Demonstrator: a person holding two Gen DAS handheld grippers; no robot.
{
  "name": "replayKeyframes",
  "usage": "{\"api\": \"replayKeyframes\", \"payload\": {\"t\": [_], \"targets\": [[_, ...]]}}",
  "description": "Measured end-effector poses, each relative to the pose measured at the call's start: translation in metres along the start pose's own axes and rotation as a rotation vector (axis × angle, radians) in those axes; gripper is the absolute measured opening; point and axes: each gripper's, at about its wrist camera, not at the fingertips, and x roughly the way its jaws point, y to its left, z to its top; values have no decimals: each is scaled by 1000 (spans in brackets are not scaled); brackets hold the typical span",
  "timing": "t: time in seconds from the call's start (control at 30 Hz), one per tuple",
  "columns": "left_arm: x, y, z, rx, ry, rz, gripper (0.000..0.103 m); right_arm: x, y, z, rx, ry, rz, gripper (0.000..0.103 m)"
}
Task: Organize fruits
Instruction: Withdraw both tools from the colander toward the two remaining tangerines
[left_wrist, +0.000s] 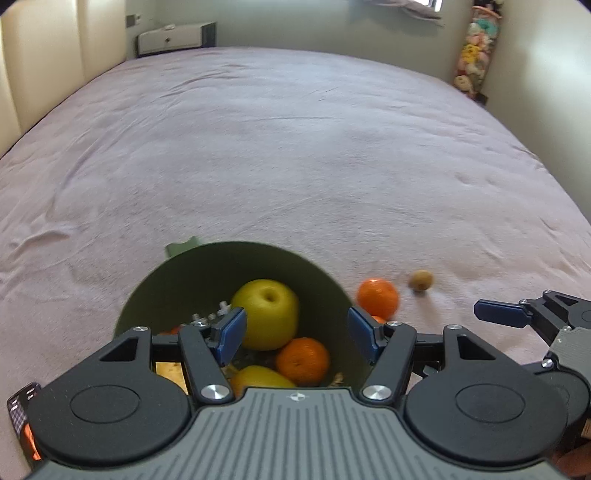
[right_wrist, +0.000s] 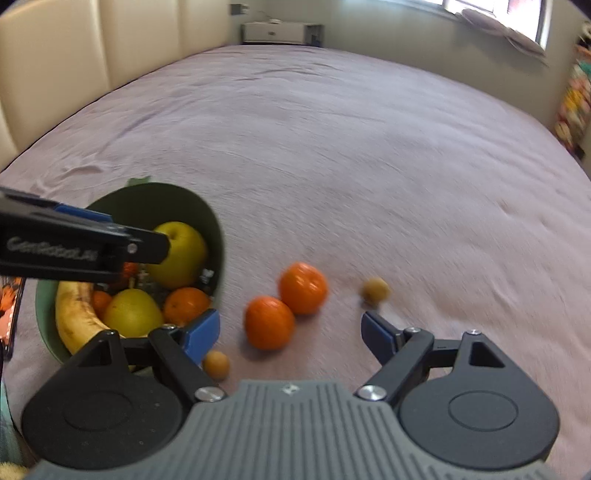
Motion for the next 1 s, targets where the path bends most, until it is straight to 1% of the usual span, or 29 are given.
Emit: {"api": "replayKeyframes", "payload": {"t": [0.07, 0.23, 0.37, 0.4, 0.6, 0.67, 0.77, 0.9, 1.0], "targets": [[-2, -9, -2, 23, -12, -20, 74, -5, -11, -10, 29, 5, -15, 81], [-5, -28, -7, 65, -31, -72, 74, -10, -22, -22, 22, -3, -50, 81], [-6, -44, -13, 138, -53, -94, 74, -13, -30, -30, 34, -3, -54, 81], [-6, -47, -15, 160, -58, -97, 74, -18, -37, -35, 39, -6, -56, 81], [3, -63, -23, 284, -62, -99, 73, -20, -58, -49, 73, -15, -41, 70], [5, -66, -26, 318, -63, -103, 72, -19, -64, -52, 82, -16, -30, 63], [10, -70, -27, 363, -66, -122, 71, -16, -70, -54, 96, -20, -5, 58], [18, -80, -31, 446, -63, -124, 71, -13, -75, -52, 116, -31, 34, 54], [26, -90, -35, 500, -51, -103, 69, -10, -78, -51, 129, -35, 57, 50]]}}
